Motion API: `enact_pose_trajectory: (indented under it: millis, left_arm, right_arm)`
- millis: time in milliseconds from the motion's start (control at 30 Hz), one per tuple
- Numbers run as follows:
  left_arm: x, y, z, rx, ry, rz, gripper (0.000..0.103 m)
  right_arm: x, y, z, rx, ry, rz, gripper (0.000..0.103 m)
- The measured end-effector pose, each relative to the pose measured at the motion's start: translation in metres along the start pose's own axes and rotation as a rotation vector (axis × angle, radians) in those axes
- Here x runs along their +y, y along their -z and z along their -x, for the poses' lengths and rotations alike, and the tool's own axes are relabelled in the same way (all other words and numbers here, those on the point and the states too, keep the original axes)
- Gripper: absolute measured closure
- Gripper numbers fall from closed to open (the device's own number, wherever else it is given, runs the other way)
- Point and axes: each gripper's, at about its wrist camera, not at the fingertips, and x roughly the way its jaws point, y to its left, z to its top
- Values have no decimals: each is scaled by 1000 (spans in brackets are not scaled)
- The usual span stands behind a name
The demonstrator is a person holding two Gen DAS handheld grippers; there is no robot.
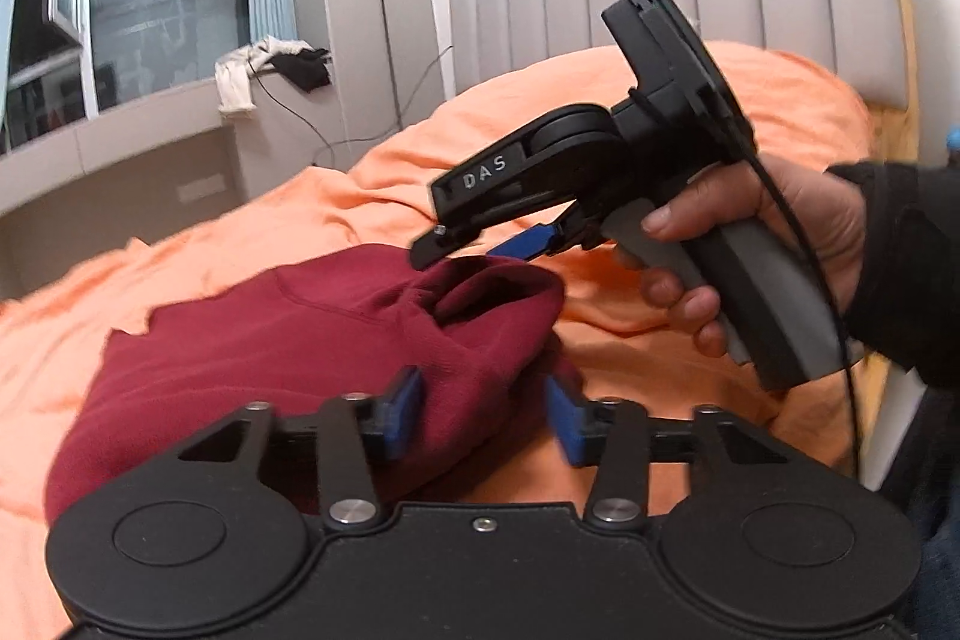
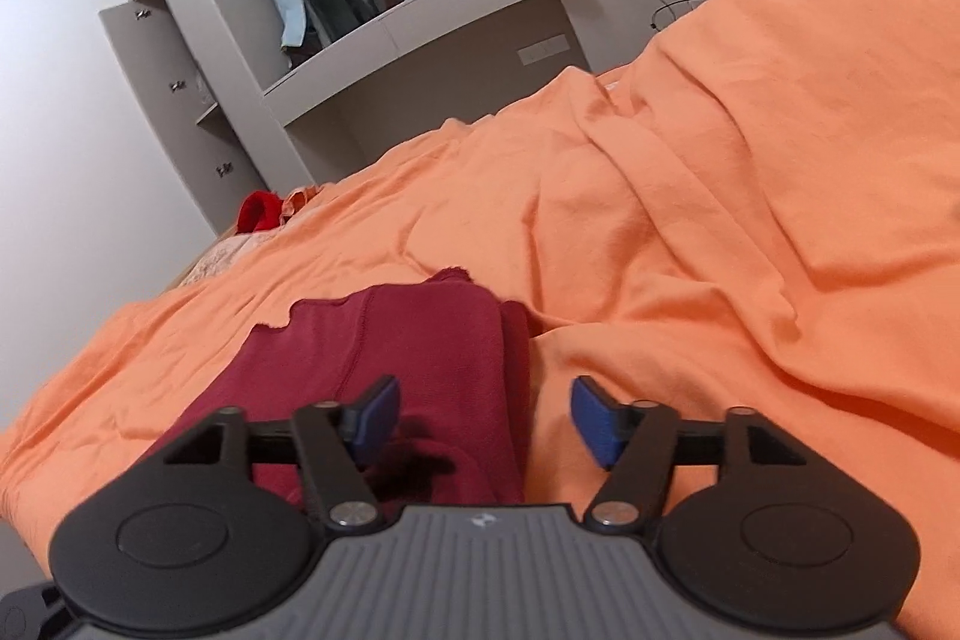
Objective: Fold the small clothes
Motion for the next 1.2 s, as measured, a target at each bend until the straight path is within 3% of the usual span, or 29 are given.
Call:
enact_pose_trajectory:
  millis: [200, 400, 533, 733, 867, 1000, 1100, 1200]
  left_arm:
    - [11, -11, 16, -48, 66, 106, 15]
    - [39, -24, 39, -106, -18, 219, 1]
    - [68, -28, 49, -125, -112, 307, 1]
    - [117, -16, 48, -70, -229, 456, 1]
    - [139, 0, 39, 2, -230, 560, 1]
    - [147, 26, 26, 91, -216, 596, 0]
    - [149, 46, 26, 80, -202, 616, 1]
    - [143, 55, 28, 45, -209, 576, 1]
  right_arm:
    - [13, 10, -7, 75, 74, 115, 7]
    - [13, 13, -4, 83, 114, 147, 0]
    - [9, 13, -6, 95, 112, 129, 0]
    - [9, 16, -7, 89, 124, 145, 0]
    - [9, 17, -8, 85, 129, 159, 0]
    - [9, 15, -5, 84, 131, 153, 0]
    - [11, 14, 2, 55, 125, 129, 0]
    - [15, 14, 9, 36, 63, 118, 0]
